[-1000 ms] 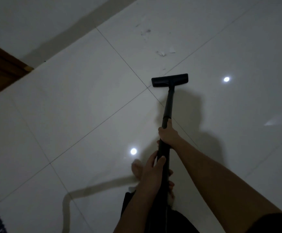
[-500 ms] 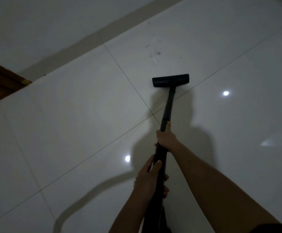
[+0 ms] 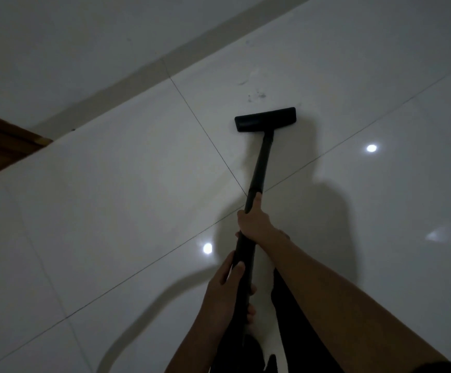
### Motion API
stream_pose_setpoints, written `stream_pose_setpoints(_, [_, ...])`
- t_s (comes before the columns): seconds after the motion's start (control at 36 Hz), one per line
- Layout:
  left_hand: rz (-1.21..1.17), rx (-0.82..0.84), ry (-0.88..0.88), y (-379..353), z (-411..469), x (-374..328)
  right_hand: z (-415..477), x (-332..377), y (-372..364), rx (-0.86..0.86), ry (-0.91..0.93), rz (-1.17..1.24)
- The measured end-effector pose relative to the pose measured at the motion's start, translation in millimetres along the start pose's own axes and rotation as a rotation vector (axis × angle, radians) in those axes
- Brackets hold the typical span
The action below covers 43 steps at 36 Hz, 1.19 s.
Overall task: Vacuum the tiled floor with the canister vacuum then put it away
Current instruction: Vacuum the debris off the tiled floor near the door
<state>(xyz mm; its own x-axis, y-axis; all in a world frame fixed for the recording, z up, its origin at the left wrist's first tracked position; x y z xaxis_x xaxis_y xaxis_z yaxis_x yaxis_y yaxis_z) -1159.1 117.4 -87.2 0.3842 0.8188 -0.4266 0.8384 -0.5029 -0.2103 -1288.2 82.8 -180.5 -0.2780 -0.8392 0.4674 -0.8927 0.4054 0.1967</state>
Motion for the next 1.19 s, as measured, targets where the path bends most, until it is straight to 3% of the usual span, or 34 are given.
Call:
stream_pose_setpoints(0.5, [-0.056, 0.003, -0.03, -53.0, 67.8, -74.4, 68.2, 85.0, 55.9, 0.07, 0.048, -0.136])
stream_pose_setpoints(1.19, [-0.004, -0.097, -0.117, -99.3, 149.3, -184.7, 149.3, 189.2, 118.0, 0.113, 0.09, -0.098])
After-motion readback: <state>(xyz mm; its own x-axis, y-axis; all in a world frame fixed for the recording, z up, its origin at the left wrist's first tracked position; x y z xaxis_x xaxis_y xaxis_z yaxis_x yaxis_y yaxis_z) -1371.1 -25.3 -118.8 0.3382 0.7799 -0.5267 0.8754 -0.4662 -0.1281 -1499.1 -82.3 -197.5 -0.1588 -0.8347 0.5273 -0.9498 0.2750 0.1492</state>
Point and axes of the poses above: each hand's wrist, its own z-axis towards the middle knuckle, its own y-axis out of the back of the hand, x = y × z, the point moved 7 cm from there along z, towards the middle knuckle, and after that the axes turned 2 degrees about z, right-handed, at the moved point
